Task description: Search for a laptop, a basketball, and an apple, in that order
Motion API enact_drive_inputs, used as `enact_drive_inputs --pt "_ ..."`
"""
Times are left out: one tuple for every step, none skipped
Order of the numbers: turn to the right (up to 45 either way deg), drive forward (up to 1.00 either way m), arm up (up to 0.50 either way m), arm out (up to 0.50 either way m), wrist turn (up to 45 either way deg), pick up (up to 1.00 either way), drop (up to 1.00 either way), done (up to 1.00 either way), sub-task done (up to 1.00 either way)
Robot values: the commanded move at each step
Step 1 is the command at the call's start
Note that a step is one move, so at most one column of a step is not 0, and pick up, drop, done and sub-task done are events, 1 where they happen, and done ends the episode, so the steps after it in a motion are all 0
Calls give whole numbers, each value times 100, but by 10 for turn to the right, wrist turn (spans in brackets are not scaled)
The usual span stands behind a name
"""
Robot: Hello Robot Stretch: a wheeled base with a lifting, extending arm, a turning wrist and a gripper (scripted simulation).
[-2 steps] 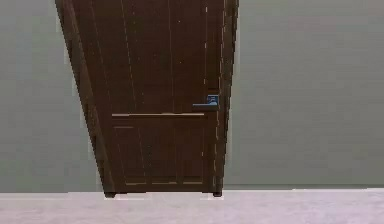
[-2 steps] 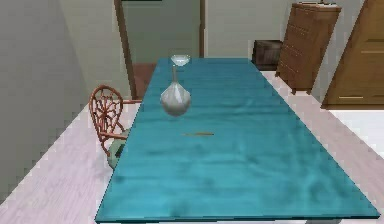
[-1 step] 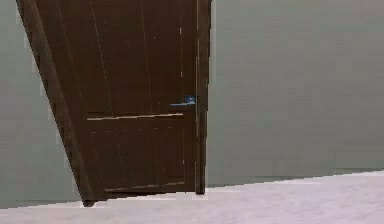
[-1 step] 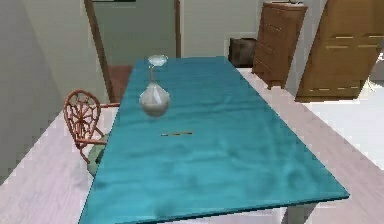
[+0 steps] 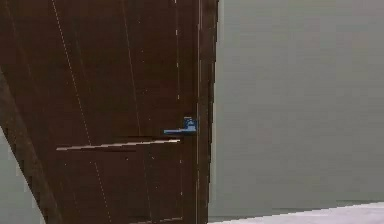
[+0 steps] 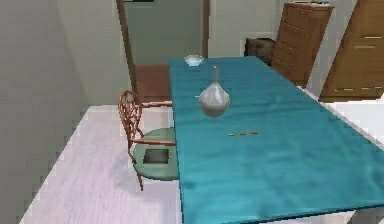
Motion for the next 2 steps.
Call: enact_drive_inputs --pt "450 0 0 0 0 0 0 0 0" --pt "0 30 0 0 0 0 0 0 0"
